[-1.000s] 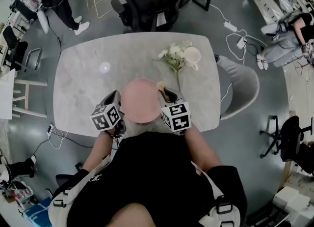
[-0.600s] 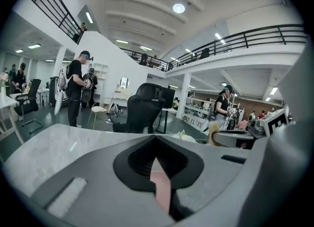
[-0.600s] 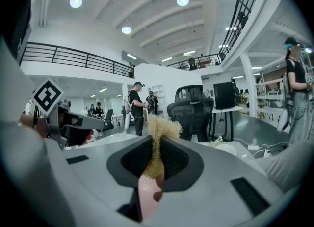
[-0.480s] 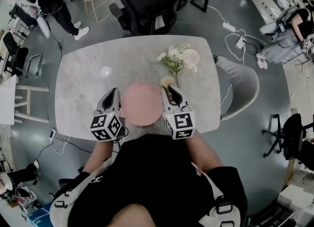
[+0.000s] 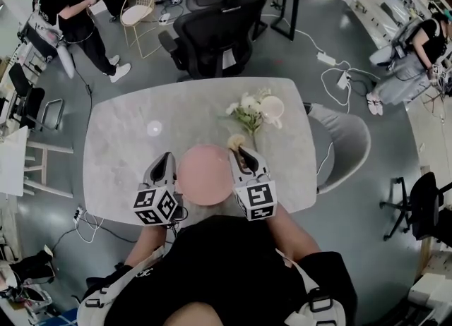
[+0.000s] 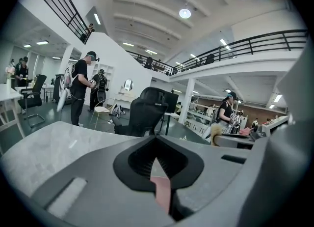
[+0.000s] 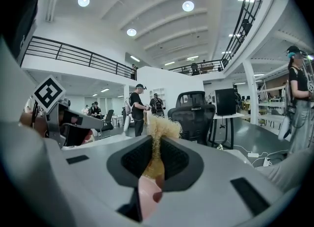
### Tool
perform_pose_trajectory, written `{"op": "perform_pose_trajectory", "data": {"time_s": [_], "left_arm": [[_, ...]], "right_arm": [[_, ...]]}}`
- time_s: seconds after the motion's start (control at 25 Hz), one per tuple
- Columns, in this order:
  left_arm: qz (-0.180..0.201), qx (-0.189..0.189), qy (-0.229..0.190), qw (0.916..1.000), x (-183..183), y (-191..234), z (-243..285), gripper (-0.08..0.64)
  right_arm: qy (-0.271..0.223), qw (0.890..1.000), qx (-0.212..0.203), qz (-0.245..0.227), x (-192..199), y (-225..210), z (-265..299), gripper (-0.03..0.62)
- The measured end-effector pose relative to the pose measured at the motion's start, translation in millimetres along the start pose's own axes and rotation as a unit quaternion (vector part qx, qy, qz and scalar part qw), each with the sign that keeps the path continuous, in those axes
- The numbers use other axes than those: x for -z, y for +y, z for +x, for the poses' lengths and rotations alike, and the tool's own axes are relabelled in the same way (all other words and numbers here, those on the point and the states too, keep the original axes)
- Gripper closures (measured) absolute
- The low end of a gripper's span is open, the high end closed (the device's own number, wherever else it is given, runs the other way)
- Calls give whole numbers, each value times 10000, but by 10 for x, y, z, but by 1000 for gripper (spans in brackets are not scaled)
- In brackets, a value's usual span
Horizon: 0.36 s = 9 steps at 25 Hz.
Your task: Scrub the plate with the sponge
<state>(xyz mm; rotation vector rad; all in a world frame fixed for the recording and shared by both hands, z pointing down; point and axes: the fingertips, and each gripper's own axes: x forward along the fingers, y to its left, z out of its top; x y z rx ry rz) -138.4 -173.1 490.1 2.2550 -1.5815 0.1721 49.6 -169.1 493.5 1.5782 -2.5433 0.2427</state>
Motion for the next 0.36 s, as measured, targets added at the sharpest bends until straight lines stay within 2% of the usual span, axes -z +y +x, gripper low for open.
{"op": "perform_pose_trajectory", "data": {"time_s": [0.36], "left_arm": [[116, 7, -32, 9999, -51, -23, 39, 555]], "right_arm": [[100, 9999, -13, 64, 37, -38, 47, 541]]}}
